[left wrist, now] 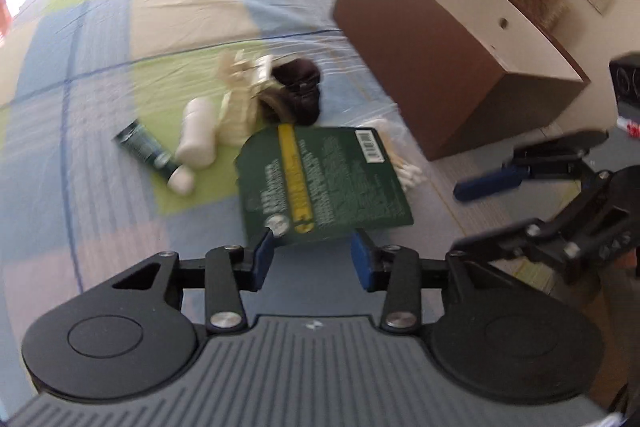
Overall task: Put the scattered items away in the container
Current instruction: 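Grasp the green lip-salve card with the right tool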
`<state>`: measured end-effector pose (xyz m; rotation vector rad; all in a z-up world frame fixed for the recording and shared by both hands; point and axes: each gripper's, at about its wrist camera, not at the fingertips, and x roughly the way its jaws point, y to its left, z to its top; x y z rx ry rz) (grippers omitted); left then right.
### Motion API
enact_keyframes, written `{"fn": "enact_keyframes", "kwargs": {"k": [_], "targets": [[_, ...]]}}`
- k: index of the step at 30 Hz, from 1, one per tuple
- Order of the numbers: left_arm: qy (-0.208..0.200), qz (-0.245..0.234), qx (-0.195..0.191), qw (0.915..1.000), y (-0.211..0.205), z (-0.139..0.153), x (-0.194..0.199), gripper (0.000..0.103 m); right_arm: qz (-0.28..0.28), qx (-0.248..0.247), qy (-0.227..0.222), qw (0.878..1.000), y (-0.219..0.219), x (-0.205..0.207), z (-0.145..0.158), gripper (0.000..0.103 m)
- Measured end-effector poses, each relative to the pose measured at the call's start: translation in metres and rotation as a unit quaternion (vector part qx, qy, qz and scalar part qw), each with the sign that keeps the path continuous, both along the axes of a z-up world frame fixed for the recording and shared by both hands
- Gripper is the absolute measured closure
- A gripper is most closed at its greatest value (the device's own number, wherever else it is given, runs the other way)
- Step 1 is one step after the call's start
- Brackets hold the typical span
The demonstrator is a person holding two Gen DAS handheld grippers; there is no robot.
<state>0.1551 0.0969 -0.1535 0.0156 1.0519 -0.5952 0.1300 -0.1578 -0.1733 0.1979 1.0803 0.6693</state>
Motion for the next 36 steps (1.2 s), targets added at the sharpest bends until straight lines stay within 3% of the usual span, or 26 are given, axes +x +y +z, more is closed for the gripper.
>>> {"fn": "enact_keyframes", "kwargs": {"k": [5, 7, 9, 13, 14, 15, 17, 26, 31, 32, 33, 36], "targets": [[0.003, 0.097, -0.019, 0.9951, 0.029, 0.016, -0.007, 0.063, -0.024, 0.047, 0.032, 0.998, 0.002, 0.010, 0.001, 0.041], [0.002, 0.120, -0.015, 0.9927, 0.036, 0.021, -0.008, 0.060, -0.015, 0.019, 0.013, 1.000, 0.012, 0.010, 0.004, 0.041], [0.001, 0.142, -0.011, 0.9898, 0.042, 0.026, -0.008, 0.058, 0.037, -0.049, -0.054, 0.997, 0.031, 0.000, 0.017, 0.041], [0.001, 0.156, 0.002, 0.9878, 0.050, 0.027, -0.009, 0.055, 0.173, -0.154, -0.151, 0.961, 0.074, -0.013, 0.034, 0.039], [0.002, 0.158, 0.005, 0.9875, 0.051, 0.026, -0.009, 0.055, 0.204, -0.175, -0.171, 0.948, 0.083, -0.016, 0.038, 0.016], [0.003, 0.159, 0.005, 0.9872, 0.052, 0.026, -0.009, 0.055, 0.228, -0.188, -0.182, 0.938, 0.090, -0.013, 0.039, 0.000], [0.005, 0.163, 0.004, 0.9866, 0.055, 0.025, -0.010, 0.055, 0.273, -0.209, -0.198, 0.918, 0.102, -0.006, 0.041, 0.000], [0.012, 0.168, 0.002, 0.9856, 0.058, 0.020, -0.011, 0.051, 0.416, -0.264, -0.108, 0.863, 0.131, 0.054, 0.013, 0.000], [0.015, 0.172, 0.007, 0.9849, 0.061, 0.018, -0.009, 0.051, 0.423, -0.265, -0.070, 0.864, 0.139, 0.072, -0.008, 0.000], [0.015, 0.173, 0.009, 0.9848, 0.062, 0.017, -0.008, 0.051, 0.418, -0.260, -0.065, 0.868, 0.140, 0.075, -0.011, 0.000], [0.015, 0.174, 0.010, 0.9846, 0.063, 0.017, -0.008, 0.051, 0.412, -0.252, -0.064, 0.873, 0.140, 0.075, -0.012, 0.009], [0.016, 0.181, 0.014, 0.9833, 0.067, 0.016, -0.007, 0.051, 0.395, -0.229, -0.068, 0.887, 0.141, 0.069, -0.008, 0.010]]}}
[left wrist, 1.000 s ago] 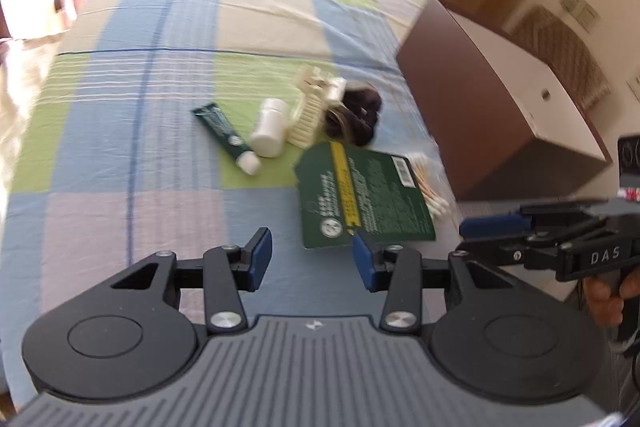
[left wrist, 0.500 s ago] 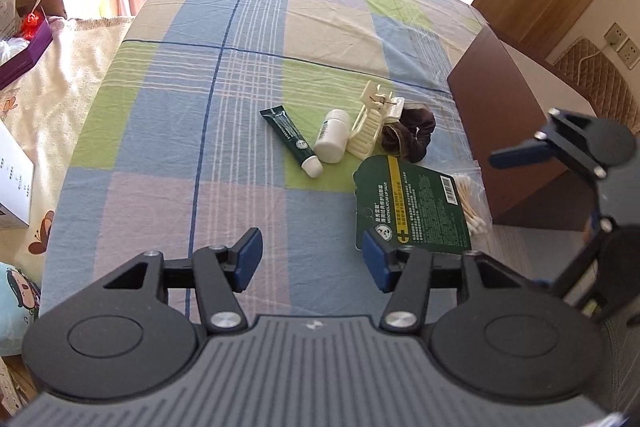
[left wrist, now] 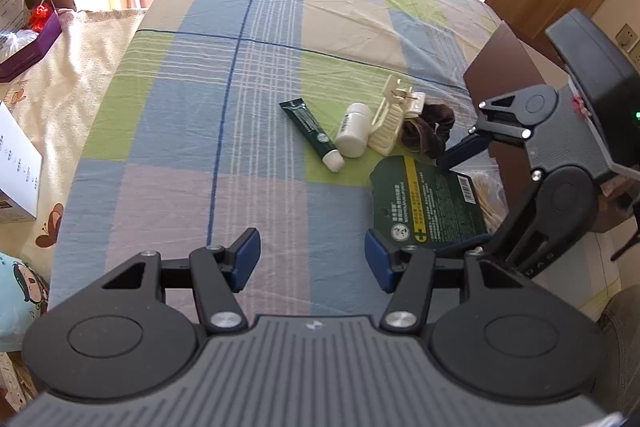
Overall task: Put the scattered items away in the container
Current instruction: 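Grasp the green lip-salve card with the right tool, then grasp the cotton swab bag with the left tool while the right tool holds the card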
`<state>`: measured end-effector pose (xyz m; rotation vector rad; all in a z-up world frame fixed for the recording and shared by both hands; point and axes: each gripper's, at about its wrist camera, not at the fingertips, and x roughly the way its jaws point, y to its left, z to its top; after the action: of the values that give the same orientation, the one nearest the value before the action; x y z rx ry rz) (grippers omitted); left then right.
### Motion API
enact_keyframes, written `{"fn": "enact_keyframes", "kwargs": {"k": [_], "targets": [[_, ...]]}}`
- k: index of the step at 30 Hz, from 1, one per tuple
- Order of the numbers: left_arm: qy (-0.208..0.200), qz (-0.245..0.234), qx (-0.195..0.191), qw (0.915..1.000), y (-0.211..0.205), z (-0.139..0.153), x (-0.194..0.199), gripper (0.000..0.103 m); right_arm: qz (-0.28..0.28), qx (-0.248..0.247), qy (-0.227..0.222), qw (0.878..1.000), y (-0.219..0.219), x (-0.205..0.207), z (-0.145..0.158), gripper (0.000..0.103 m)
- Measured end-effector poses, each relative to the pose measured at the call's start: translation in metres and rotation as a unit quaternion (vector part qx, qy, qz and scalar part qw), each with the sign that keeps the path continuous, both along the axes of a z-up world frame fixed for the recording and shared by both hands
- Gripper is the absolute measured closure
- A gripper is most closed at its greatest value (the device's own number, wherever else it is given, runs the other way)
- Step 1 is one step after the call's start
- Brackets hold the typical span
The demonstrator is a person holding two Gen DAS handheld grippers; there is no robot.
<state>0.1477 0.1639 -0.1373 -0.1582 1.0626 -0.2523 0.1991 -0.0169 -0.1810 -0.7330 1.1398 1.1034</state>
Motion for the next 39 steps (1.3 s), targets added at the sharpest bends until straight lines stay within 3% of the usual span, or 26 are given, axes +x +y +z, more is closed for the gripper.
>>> {"fn": "enact_keyframes", "kwargs": {"k": [9, 12, 18, 28, 34, 39], "targets": [[0.011, 0.013, 0.002, 0.9999, 0.002, -0.005, 0.018, 0.051, -0.065, 0.047, -0.036, 0.996, -0.019, -0.032, 0.032, 0.010], [0.008, 0.005, 0.002, 1.0000, -0.008, -0.004, 0.034, 0.052, -0.111, 0.065, -0.036, 0.991, -0.032, -0.036, 0.046, 0.010], [-0.011, -0.067, -0.004, 0.9977, -0.048, 0.005, 0.047, 0.057, -0.196, 0.097, -0.008, 0.976, -0.075, -0.061, 0.065, 0.010], [0.000, -0.147, -0.026, 0.9887, -0.118, 0.003, 0.033, 0.056, -0.341, 0.071, 0.007, 0.938, -0.163, -0.091, 0.068, 0.010], [0.015, -0.144, -0.045, 0.9885, -0.152, -0.002, 0.037, 0.055, -0.373, 0.077, -0.006, 0.925, -0.191, -0.096, 0.078, 0.010], [0.040, -0.131, -0.018, 0.9904, -0.179, -0.025, 0.047, 0.055, -0.397, 0.085, -0.006, 0.914, -0.211, -0.106, 0.080, 0.010]]}}
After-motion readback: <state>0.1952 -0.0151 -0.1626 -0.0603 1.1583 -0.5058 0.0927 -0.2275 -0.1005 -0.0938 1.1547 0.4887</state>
